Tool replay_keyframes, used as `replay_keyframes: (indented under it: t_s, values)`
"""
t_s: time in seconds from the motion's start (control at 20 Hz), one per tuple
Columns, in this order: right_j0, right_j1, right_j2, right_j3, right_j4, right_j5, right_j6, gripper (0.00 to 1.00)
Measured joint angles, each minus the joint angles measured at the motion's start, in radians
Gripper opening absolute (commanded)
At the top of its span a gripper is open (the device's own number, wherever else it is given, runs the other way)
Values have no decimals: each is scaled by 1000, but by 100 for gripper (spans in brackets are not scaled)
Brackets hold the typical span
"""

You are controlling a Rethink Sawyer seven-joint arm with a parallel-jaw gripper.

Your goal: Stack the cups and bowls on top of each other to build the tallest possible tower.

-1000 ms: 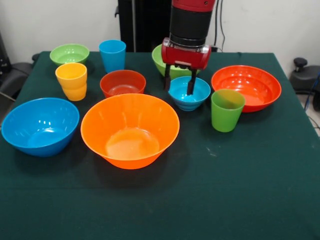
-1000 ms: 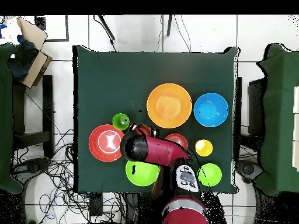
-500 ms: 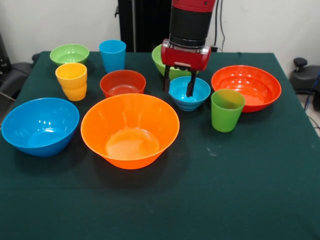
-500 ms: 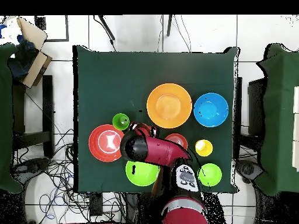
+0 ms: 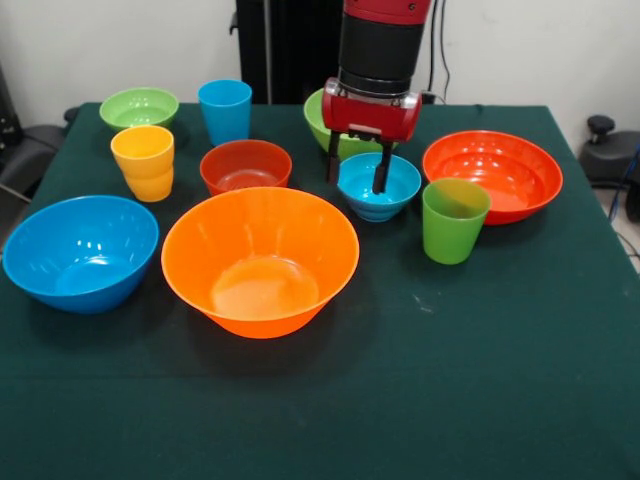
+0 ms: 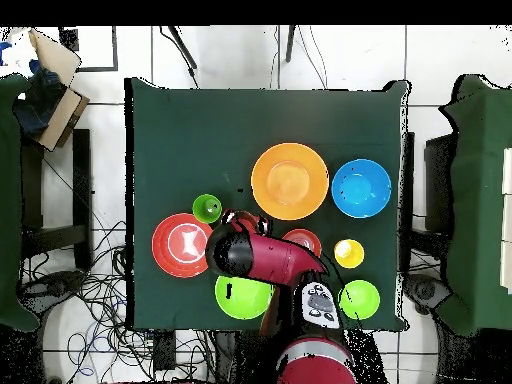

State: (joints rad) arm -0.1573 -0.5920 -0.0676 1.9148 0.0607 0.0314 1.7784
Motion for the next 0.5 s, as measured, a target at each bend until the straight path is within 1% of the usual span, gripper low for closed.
replay_keyframes:
  t_s: [0.25, 0.5]
  values:
    - [-8, 4, 2, 0, 0, 0, 0, 100]
    - [-29, 32, 3, 0, 0, 0, 0, 100]
